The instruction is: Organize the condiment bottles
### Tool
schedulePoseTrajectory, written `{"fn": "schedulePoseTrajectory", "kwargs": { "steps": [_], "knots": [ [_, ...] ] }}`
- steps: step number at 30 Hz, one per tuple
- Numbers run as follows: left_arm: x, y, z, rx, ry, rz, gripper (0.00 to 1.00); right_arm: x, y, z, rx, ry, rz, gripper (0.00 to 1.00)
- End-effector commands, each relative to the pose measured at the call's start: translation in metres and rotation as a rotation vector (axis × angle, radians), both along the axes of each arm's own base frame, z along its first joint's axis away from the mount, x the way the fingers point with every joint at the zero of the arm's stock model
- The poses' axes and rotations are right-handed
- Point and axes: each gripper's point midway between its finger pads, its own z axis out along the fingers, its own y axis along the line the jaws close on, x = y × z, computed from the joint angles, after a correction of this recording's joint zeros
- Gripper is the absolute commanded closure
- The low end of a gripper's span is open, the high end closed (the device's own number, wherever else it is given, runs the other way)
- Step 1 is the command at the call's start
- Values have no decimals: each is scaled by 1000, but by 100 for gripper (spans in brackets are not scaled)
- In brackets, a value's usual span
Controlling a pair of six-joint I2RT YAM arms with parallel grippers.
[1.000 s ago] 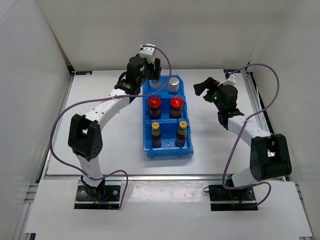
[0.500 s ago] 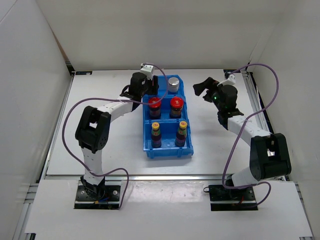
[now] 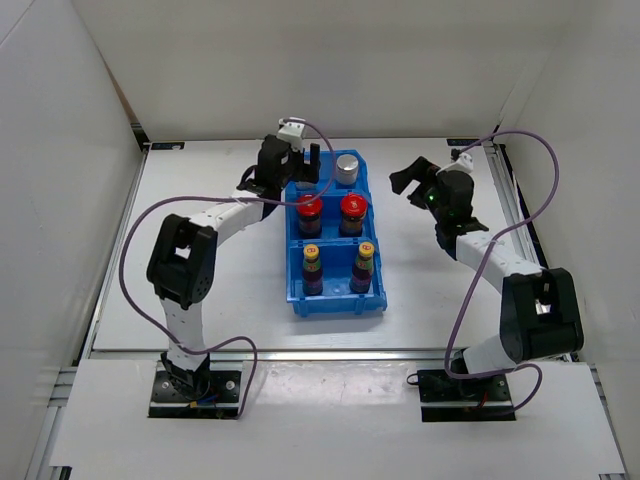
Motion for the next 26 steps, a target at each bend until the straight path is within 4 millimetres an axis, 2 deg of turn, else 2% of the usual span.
{"fn": "schedulePoseTrajectory", "kwargs": {
  "steps": [1,3,4,5,6,7,8,9,10,11,13,14,15,16,17,18,19,20,21,23,24,25,26],
  "knots": [
    [-4,14,127,-33,-222,44,0,0,-23,38,14,-33,-131,0],
    [-6,30,146,-3,-237,109,0,-3,-28,47,24,-22,-167,0],
    [-14,39,158,8,-226,137,0,-9,-41,41,10,42,-218,0],
    [-20,51,168,15,-225,183,0,-7,-40,61,21,45,-222,0],
    [-27,57,175,21,-220,198,0,-20,-49,44,-11,176,-242,0],
    [-44,74,196,20,-227,223,0,-23,-55,48,-26,227,-255,0],
    [-54,80,192,21,-209,232,0,-26,-56,54,-40,272,-255,0],
    [-62,89,194,19,-212,242,0,-18,-53,84,-69,254,-230,0],
    [-71,97,195,8,-212,253,0,-27,-52,79,-116,316,-195,0],
    [-89,116,192,0,-208,276,0,-27,-49,87,-136,312,-156,0],
    [-108,137,183,3,-190,312,0,-35,-40,101,-147,284,-79,0],
    [-127,153,196,-14,-226,347,0,-39,-36,101,-135,272,-58,0],
    [-136,164,165,20,-173,367,0,-49,-34,116,-128,219,-33,0],
    [-146,167,160,19,-177,368,0,-54,-32,121,-115,189,-15,0],
    [-163,178,170,7,-223,377,0,-56,-29,120,-114,160,4,0],
    [-170,182,142,59,-197,370,0,-63,-32,133,-103,118,2,0],
    [-178,187,139,72,-201,378,0,-65,-33,140,-99,94,1,0],
    [-191,197,145,59,-230,408,0,-67,-33,144,-97,85,1,0],
    [-198,202,126,89,-201,421,0,-67,-31,149,-92,74,12,0],
    [-211,214,117,97,-199,461,0,-73,-23,156,-86,70,64,0],
    [-221,217,103,101,-193,461,0,-75,-22,158,-99,65,83,0],
    [-225,221,98,116,-203,468,0,-78,-22,162,-98,55,83,0],
    [-228,225,95,122,-214,482,0,-85,-23,173,-93,17,81,0]
  ]
}}
